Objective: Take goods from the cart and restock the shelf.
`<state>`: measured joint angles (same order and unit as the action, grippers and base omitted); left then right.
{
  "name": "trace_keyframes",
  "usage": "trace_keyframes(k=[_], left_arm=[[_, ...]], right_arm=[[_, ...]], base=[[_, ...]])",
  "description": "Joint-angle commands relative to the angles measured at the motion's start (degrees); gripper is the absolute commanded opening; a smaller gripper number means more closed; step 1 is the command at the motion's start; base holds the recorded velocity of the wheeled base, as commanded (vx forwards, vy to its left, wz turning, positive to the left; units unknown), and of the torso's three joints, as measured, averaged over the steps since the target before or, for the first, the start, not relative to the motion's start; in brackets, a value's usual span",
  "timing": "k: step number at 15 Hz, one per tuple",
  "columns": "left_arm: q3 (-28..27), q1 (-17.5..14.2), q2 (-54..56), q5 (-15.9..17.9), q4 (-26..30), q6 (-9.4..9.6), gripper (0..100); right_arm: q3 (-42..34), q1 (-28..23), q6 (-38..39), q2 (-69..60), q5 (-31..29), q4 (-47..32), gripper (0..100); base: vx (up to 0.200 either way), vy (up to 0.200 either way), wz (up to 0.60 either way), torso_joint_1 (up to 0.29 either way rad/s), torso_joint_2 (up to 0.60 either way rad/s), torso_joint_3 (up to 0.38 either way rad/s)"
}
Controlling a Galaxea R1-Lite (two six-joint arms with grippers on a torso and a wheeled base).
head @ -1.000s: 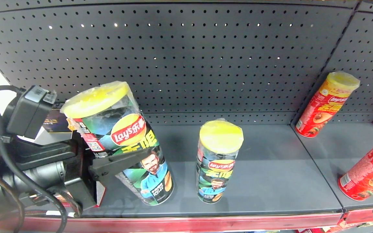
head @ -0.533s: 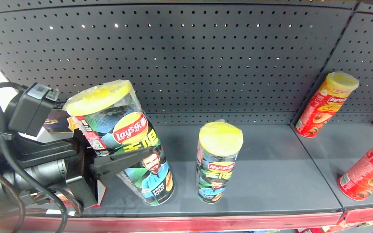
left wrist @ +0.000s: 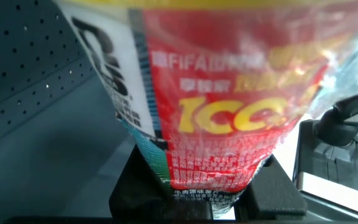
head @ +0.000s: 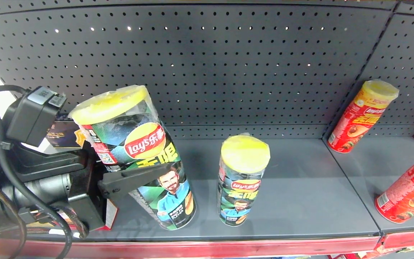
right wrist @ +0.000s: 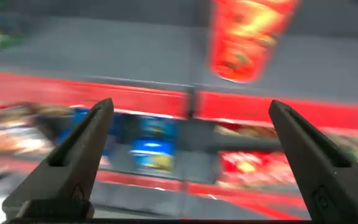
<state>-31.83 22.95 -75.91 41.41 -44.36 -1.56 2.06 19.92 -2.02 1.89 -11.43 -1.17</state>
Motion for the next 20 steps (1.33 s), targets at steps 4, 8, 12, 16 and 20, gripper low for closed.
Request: trace_keyframes(k=[4, 8, 12, 16, 20], left_arm=[[-0.34, -0.10, -0.20, -0.10, 1.12, -0.02, 0], [-3.33, -4.06, -1.61, -0.28, 4.55, 0.07, 0], [-8.95, -4.59, -5.12, -4.06, 7.01, 0.77, 0], [-10.53, -3.53, -7.23, -3.97, 10.17, 6.66, 0], [-15.63, -3.44, -14.53, 0.07, 10.00, 13.60, 0]], right_arm=[[-2.06, 5.22, -0.09, -1.89, 14.60, 1.26, 100], [-1.97, 5.04, 2.02, -1.80, 13.02, 0.99, 100], [-1.97, 4.95, 2.02, -1.71, 13.02, 0.99, 100], [-1.97, 4.95, 2.02, -1.89, 13.02, 1.08, 100], [-1.97, 4.87, 2.02, -1.89, 13.02, 1.08, 100]], base=[[0.000, 0.000, 0.00, 0.000, 0.00, 0.000], [0.000, 0.000, 0.00, 0.000, 0.00, 0.000], [0.000, 0.000, 0.00, 0.000, 0.00, 0.000], [0.000, 0.000, 0.00, 0.000, 0.00, 0.000], [0.000, 0.000, 0.00, 0.000, 0.00, 0.000]])
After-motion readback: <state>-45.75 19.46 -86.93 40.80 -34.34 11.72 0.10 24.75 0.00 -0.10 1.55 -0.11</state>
